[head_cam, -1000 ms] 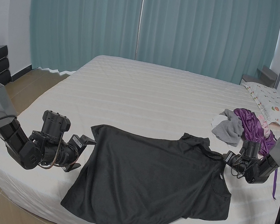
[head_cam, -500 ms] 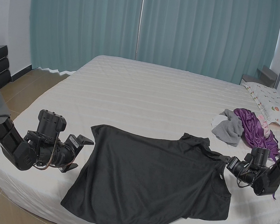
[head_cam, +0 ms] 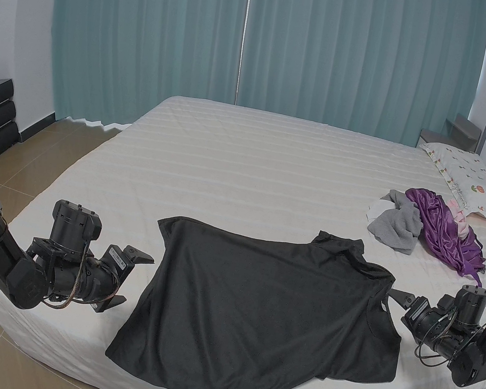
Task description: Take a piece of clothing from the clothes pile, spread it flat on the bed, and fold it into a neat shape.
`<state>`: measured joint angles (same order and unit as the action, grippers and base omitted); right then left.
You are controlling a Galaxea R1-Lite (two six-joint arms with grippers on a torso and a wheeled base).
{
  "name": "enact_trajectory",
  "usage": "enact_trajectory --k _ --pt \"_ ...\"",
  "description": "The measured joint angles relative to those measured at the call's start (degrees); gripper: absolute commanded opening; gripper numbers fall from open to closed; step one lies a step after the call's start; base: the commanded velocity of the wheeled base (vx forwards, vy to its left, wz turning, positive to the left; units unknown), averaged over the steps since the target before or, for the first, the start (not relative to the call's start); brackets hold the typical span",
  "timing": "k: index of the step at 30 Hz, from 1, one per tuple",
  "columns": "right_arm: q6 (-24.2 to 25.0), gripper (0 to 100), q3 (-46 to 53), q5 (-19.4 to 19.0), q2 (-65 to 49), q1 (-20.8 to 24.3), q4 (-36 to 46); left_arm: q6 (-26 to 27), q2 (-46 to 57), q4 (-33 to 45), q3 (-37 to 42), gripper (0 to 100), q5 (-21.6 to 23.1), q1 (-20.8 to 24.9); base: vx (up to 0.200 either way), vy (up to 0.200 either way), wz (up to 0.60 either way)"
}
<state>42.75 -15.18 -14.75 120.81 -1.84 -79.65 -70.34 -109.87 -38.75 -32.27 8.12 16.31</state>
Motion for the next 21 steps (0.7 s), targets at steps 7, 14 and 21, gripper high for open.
enact_trajectory --k 7,14,21 --pt "1.9 100 4.3 -2.5 0.7 0.9 -3.4 -0.1 -0.3 -0.2 0.8 100 0.2 0.0 -0.114 0.0 0.0" --pt "2.2 100 6.6 -2.6 1.0 1.4 -5.1 -0.2 -0.6 -0.2 0.9 100 2.9 -0.3 0.0 0.0 0.0" --pt "2.3 100 8.8 -2.7 1.7 1.5 -8.4 -0.5 -0.7 -0.2 0.9 100 4.4 -0.7 0.0 -0.057 0.0"
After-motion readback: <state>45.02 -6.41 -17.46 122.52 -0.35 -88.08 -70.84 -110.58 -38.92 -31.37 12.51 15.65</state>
